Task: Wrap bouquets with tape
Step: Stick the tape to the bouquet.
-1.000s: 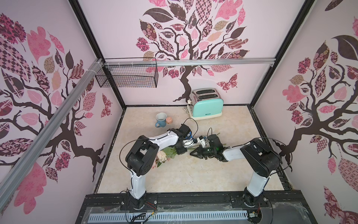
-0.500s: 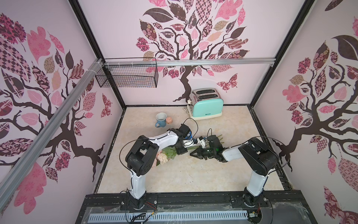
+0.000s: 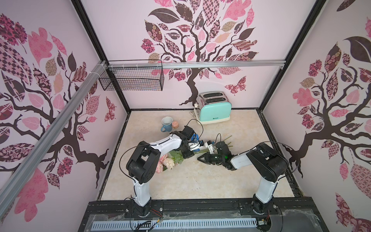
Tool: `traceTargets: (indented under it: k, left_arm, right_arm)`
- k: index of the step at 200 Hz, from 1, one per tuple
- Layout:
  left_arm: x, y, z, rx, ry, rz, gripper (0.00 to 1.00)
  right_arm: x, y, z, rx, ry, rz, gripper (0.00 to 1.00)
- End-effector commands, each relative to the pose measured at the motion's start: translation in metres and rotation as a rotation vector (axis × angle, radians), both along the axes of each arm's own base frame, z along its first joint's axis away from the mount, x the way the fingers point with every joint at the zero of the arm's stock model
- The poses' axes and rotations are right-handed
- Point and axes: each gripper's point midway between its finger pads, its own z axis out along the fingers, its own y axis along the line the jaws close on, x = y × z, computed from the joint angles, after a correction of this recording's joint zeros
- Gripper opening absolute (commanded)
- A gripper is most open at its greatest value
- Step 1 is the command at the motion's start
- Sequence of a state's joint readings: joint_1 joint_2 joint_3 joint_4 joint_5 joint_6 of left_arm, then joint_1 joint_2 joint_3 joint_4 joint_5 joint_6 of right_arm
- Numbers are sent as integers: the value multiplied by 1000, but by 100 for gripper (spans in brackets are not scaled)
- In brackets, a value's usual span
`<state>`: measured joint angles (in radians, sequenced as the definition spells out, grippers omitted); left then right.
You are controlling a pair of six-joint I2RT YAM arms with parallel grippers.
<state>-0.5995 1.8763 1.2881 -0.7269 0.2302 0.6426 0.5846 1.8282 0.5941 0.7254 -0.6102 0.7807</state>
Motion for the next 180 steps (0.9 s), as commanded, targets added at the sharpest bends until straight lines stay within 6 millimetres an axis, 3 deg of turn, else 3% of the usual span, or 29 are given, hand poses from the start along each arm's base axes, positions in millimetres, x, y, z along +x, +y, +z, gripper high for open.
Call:
traceTargets:
  k: [1,88,118,138,180]
  left_arm:
    - [5,-14,31,-101,-27,-3,0]
    - [4,-13,30,-104,-8,2,0]
    - [3,-14,31,-113,-3,5,0]
    - [3,-14,32,-114,-5,6,0]
    - [3,-13,31,-110,-5,8,0]
  right_arm:
    - [5,-4,-6,-40,-56,-28,0]
    - [35,-3,16,52,-205,-159,8]
    - [36,-1,12,47,-198,-164,15]
    - [36,-8,6,22,-202,-195,30]
    - [30,-10,3,21,-202,-192,32]
